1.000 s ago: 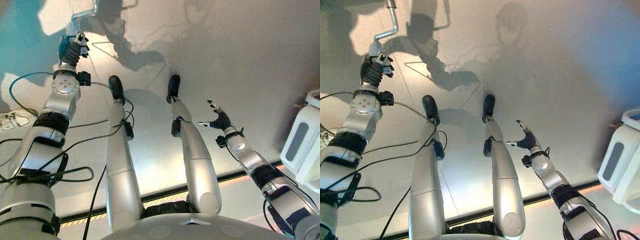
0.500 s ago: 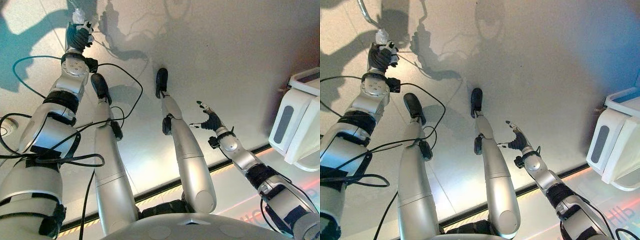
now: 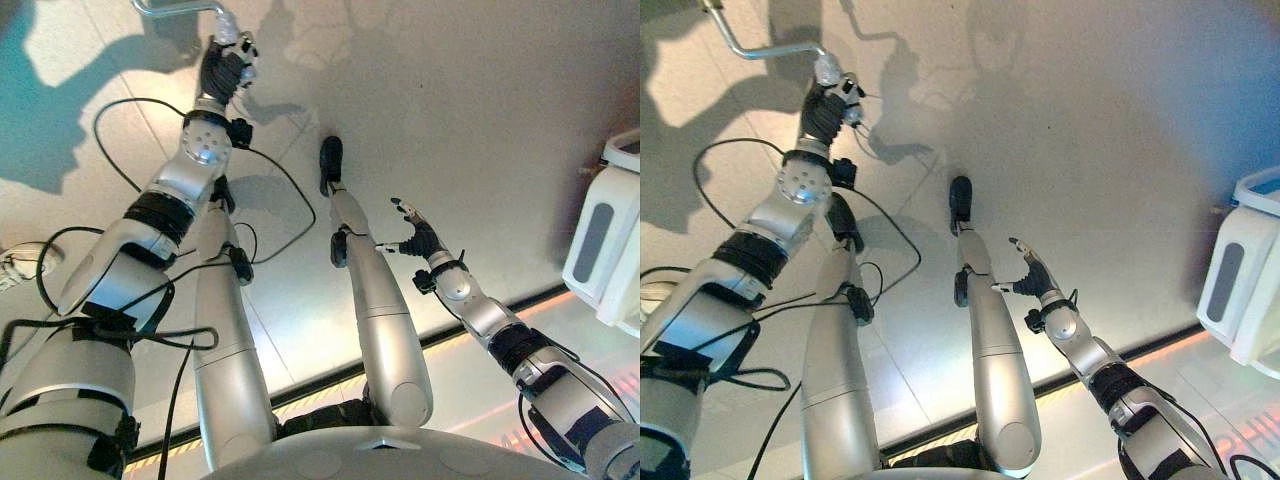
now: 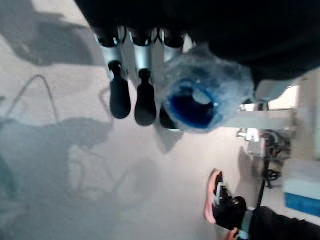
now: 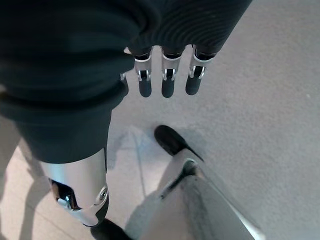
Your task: Raise the hospital bed
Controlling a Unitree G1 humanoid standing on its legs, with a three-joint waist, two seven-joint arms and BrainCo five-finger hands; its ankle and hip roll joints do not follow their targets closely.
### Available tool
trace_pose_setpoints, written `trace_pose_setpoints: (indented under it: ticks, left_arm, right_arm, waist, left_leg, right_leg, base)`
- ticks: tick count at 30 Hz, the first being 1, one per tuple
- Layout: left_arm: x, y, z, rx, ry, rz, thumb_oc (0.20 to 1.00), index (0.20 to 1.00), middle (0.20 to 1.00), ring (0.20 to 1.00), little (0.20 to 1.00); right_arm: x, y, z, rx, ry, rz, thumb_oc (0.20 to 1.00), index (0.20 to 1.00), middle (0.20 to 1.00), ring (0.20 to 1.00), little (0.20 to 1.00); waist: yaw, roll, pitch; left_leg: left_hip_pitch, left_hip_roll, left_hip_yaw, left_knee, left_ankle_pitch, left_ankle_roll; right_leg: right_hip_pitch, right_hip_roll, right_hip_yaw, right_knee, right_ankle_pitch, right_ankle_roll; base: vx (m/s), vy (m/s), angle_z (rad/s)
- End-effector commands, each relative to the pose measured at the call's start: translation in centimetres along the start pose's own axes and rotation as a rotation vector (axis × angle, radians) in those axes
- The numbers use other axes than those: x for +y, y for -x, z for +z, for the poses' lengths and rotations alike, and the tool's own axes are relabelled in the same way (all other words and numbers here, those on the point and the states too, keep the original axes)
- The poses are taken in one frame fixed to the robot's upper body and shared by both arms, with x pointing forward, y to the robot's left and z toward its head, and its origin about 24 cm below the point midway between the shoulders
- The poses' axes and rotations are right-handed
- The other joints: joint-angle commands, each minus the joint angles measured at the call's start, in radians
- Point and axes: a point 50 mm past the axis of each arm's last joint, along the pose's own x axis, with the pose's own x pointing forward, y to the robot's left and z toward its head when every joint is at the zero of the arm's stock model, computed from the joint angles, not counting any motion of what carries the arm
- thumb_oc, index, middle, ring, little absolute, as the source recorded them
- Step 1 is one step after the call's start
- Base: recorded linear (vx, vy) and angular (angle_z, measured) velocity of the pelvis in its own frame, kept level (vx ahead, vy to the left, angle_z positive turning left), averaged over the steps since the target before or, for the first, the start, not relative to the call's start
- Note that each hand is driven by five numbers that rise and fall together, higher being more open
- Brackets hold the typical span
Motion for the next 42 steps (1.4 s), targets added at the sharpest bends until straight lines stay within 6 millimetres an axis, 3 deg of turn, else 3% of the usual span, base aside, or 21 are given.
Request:
trace_pose_setpoints:
  ticks: [1,5,6,7,8,11,15,19,22,26,27,29,30,33,34,38,42]
  left_arm:
    - [-4.6,1.7,3.2,-0.195,0.146,-0.198,0.2,0.2,0.2,0.2,0.2]
    - [-3.3,3.9,3.9,-0.259,0.221,-0.218,0.2,0.2,0.2,0.2,0.2]
    - [-2.0,5.8,4.1,-0.282,0.292,-0.221,0.2,0.2,0.2,0.2,0.2]
    - [-1.9,5.8,4.1,-0.281,0.292,-0.22,0.2,0.2,0.2,0.2,0.2]
    - [-0.7,7.3,4.5,-0.314,0.302,-0.219,0.2,0.2,0.2,0.2,0.2]
    - [0.4,8.6,4.4,-0.313,0.349,-0.204,0.2,0.2,0.2,0.2,0.2]
    - [3.5,11.3,4.0,-0.307,0.28,-0.168,0.2,0.2,0.2,0.2,0.2]
    - [4.9,12.7,3.7,-0.288,0.235,-0.147,0.2,0.2,0.2,0.2,0.2]
    - [6.3,13.9,2.5,-0.213,0.18,-0.129,0.2,0.2,0.2,0.2,0.2]
    - [7.4,14.4,0.8,-0.14,0.121,-0.088,0.2,0.2,0.2,0.2,0.2]
    - [8.9,14.5,-1.5,-0.038,0.033,-0.004,0.2,0.2,0.2,0.2,0.2]
    - [9.2,14.4,-2.3,-0.008,0.026,0.029,0.2,0.2,0.2,0.2,0.2]
    - [10.3,14.6,-4.6,0.086,0.014,0.115,0.2,0.2,0.2,0.2,0.2]
    - [10.8,14.2,-6.1,0.15,-0.017,0.167,0.2,0.2,0.2,0.2,0.2]
    - [11.5,13.4,-7.4,0.206,-0.049,0.218,0.2,0.2,0.2,0.2,0.2]
    - [12.5,11.4,-8.4,0.26,-0.093,0.285,0.2,0.2,0.2,0.2,0.2]
    - [13.4,8.9,-8.0,0.266,-0.099,0.361,0.2,0.2,0.2,0.2,0.2]
  right_arm:
    - [-1.3,1.7,-2.1,0.064,0.05,-0.025,1.0,1.0,1.0,1.0,1.0]
    - [-1.8,2.3,-3.1,0.099,0.048,-0.044,1.0,1.0,1.0,1.0,1.0]
    - [-2.2,2.9,-3.6,0.117,0.037,-0.057,1.0,1.0,1.0,1.0,1.0]
    - [-2.1,2.9,-3.6,0.117,0.037,-0.056,1.0,1.0,1.0,1.0,1.0]
    - [-2.3,3.4,-4.2,0.139,0.024,-0.068,1.0,1.0,1.0,1.0,1.0]
    - [-2.1,3.7,-4.5,0.15,0.018,-0.061,1.0,1.0,1.0,1.0,1.0]
    - [-2.2,4.4,-5.4,0.183,-0.001,-0.066,1.0,1.0,1.0,1.0,1.0]
    - [-2.0,4.8,-5.7,0.194,0.0,-0.049,1.0,1.0,1.0,1.0,1.0]
    - [-2.0,5.2,-6.2,0.211,-0.001,-0.045,1.0,1.0,1.0,1.0,1.0]
    - [-1.8,5.0,-6.2,0.213,-0.008,-0.038,1.0,1.0,1.0,1.0,1.0]
    - [-1.7,4.7,-5.9,0.2,-0.011,-0.026,1.0,1.0,1.0,1.0,1.0]
    - [-1.7,4.5,-5.7,0.194,-0.013,-0.025,1.0,1.0,1.0,1.0,1.0]
    - [-1.5,4.3,-5.5,0.186,-0.013,-0.021,1.0,1.0,1.0,1.0,1.0]
    - [-1.5,3.9,-5.2,0.18,-0.018,-0.027,1.0,1.0,1.0,1.0,1.0]
    - [-1.4,3.5,-4.8,0.165,-0.018,-0.021,1.0,1.0,1.0,1.0,1.0]
    - [-1.2,2.8,-4.1,0.143,-0.024,-0.02,1.0,1.0,1.0,1.0,1.0]
    - [-1.1,2.3,-3.4,0.118,-0.025,-0.014,1.0,1.0,1.0,1.0,1.0]
  waist:
    - [0.023,0.05,-0.002]
    - [0.042,0.074,-0.002]
    - [0.055,0.084,-0.002]
    - [0.054,0.084,-0.002]
    - [0.07,0.094,-0.002]
    - [0.079,0.095,-0.002]
    - [0.115,0.105,-0.002]
    - [0.128,0.106,-0.002]
    - [0.149,0.106,-0.002]
    - [0.161,0.099,-0.002]
    - [0.166,0.092,-0.002]
    - [0.166,0.086,-0.002]
    - [0.162,0.078,-0.002]
    - [0.159,0.068,-0.002]
    - [0.147,0.049,-0.002]
    - [0.126,0.019,-0.002]
    - [0.105,-0.01,-0.002]
  left_leg:
    - [0.051,-0.014,-0.025,-0.061,-0.014,0.006]
    - [0.082,-0.023,-0.02,-0.094,-0.004,0.005]
    - [0.082,-0.03,-0.018,-0.086,-0.013,0.007]
    - [0.083,-0.03,-0.018,-0.086,-0.013,0.007]
    - [0.079,-0.036,-0.02,-0.077,-0.02,0.009]
    - [0.074,-0.04,-0.023,-0.068,-0.028,0.012]
    - [0.066,-0.051,-0.027,-0.039,-0.05,0.018]
    - [0.068,-0.056,-0.03,-0.028,-0.061,0.022]
    - [0.065,-0.065,-0.039,-0.005,-0.079,0.03]
    - [0.051,-0.068,-0.046,0.029,-0.094,0.036]
    - [0.038,-0.07,-0.047,0.052,-0.108,0.038]
    - [0.031,-0.069,-0.049,0.061,-0.112,0.039]
    - [0.016,-0.068,-0.049,0.081,-0.126,0.04]
    - [-0.002,-0.068,-0.047,0.111,-0.141,0.041]
    - [-0.017,-0.064,-0.046,0.131,-0.152,0.043]
    - [-0.044,-0.053,-0.044,0.17,-0.172,0.042]
    - [-0.065,-0.046,-0.044,0.201,-0.194,0.045]
  right_leg:
    - [0.026,0.02,-0.028,0.04,-0.067,0.043]
    - [0.051,0.017,-0.031,0.006,-0.051,0.047]
    - [0.06,0.013,-0.032,-0.01,-0.035,0.05]
    - [0.06,0.013,-0.032,-0.011,-0.035,0.05]
    - [0.066,0.009,-0.032,-0.021,-0.027,0.053]
    - [0.073,0.004,-0.034,-0.029,-0.022,0.054]
    - [0.095,-0.011,-0.037,-0.044,-0.013,0.059]
    - [0.121,-0.023,-0.047,-0.058,-0.011,0.066]
    - [0.145,-0.035,-0.063,-0.063,-0.013,0.073]
    - [0.157,-0.039,-0.07,-0.065,-0.016,0.076]
    - [0.162,-0.041,-0.073,-0.07,-0.015,0.08]
    - [0.162,-0.042,-0.073,-0.07,-0.017,0.08]
    - [0.16,-0.046,-0.073,-0.072,-0.017,0.082]
    - [0.154,-0.047,-0.071,-0.069,-0.02,0.083]
    - [0.152,-0.045,-0.069,-0.073,-0.02,0.083]
    - [0.146,-0.041,-0.064,-0.082,-0.017,0.086]
    - [0.138,-0.036,-0.055,-0.092,-0.012,0.087]
  base:
    - [0.01,-0.009,0.03]
    - [0.0,0.012,-0.01]
    - [0.01,0.038,-0.04]
    - [0.03,0.068,-0.02]
    - [0.02,0.046,-0.01]
    - [0.02,0.043,0.03]
    - [0.03,0.066,0.08]
    - [0.02,0.075,0.07]
    - [0.02,0.088,0.08]
    - [0.02,0.072,0.05]
    - [0.02,0.09,0.0]
    - [0.02,0.076,-0.05]
    - [0.02,0.08,-0.07]
    - [0.03,0.074,-0.02]
    - [0.02,0.084,0.01]
    - [0.02,0.058,0.0]
    - [0.01,0.05,0.01]
